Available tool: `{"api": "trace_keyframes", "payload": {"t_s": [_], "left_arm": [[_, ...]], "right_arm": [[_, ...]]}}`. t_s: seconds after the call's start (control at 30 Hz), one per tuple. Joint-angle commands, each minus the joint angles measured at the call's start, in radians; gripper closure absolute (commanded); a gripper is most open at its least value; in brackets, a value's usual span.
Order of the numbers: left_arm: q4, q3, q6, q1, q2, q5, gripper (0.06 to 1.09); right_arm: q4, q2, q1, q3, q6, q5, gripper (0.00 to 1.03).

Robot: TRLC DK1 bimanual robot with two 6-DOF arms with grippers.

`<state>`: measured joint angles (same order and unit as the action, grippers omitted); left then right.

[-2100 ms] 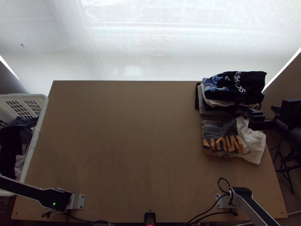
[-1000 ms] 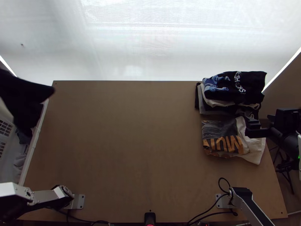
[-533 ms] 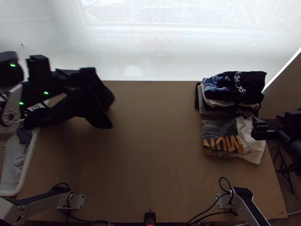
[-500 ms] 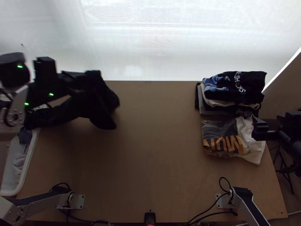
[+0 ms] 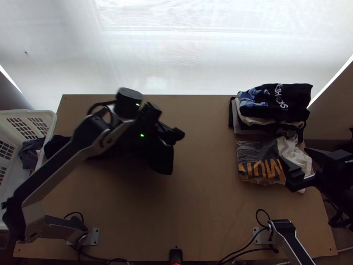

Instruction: Fold the t-shirt

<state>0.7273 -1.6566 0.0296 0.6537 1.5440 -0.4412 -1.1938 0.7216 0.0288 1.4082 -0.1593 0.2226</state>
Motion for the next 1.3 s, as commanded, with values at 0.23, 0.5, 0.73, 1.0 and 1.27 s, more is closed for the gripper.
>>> {"api": "trace_keyframes", "payload": {"t_s": [0.23,0.5,0.73,1.0,1.27], "left_arm": [[-0.037,-0.032,-0.066,0.273,0.255,-0.001,1.05],[-0.048,-0.072,-0.066,0.32,0.354,-0.002,1.05],[-0.049,-0.155,-0.037,0.368,0.456,-0.002,1.05],[-0.034,-0.296,0.015,0.394,0.507,0.055,0.1],[0.075,-0.327,-0.04,0.195,0.357,0.147,0.1]], "right_arm": [[-0.101,0.006,0.074,0.025,-0.022,0.02,0.05],[-0.15,0.022,0.072,0.121,-0.022,0.015,0.05],[-0.181,0.016,0.069,0.152,-0.036,0.008,0.05],[-0.181,0.018,0.06,0.149,-0.074,-0.023,0.05],[-0.182,0.073,0.04,0.064,-0.077,-0.104,0.05]]}}
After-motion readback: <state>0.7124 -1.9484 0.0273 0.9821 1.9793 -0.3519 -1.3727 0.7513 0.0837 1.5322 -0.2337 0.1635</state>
